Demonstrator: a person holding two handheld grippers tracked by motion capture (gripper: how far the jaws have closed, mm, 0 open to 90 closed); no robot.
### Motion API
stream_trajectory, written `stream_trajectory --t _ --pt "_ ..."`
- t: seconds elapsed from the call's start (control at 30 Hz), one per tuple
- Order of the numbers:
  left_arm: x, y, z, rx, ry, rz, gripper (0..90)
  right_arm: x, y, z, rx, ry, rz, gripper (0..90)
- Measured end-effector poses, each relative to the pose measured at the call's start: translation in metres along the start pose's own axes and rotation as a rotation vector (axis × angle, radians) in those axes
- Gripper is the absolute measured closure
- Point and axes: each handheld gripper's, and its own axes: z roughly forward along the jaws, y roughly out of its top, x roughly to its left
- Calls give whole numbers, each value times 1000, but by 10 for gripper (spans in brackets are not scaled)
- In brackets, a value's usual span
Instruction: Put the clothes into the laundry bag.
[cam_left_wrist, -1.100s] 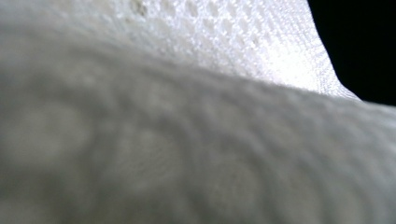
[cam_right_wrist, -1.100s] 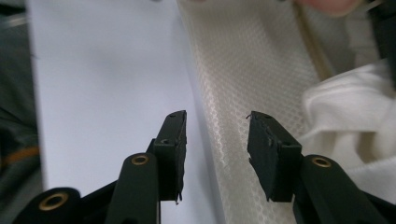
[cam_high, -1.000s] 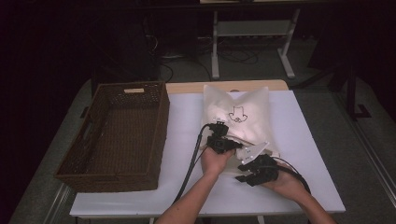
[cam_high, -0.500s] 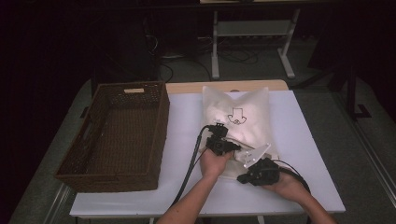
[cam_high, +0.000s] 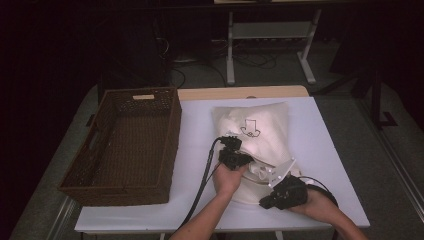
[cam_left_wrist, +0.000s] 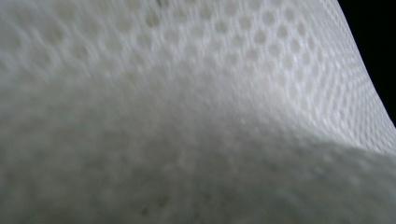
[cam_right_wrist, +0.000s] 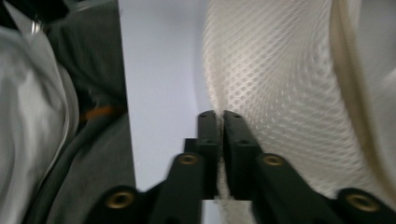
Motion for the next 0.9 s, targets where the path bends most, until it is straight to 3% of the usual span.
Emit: stream_trajectory --t 0.17,0.37,0.63,0.83,0.9 --pt "0 -10 -10 23 -40 5 656 -5 13 -27 -112 -66 15 710" --pt "-7 -18 -24 33 -89 19 530 -10 28 -52 -184 -150 24 653" --pt "-6 -26 -45 10 -126 12 495 -19 45 -60 -205 -217 24 609" --pt "8 -20 -53 -32 -121 -51 522 -31 61 -49 -177 -242 25 588" --pt "9 -18 -52 -41 -108 -47 586 -34 66 -42 -152 -267 16 625"
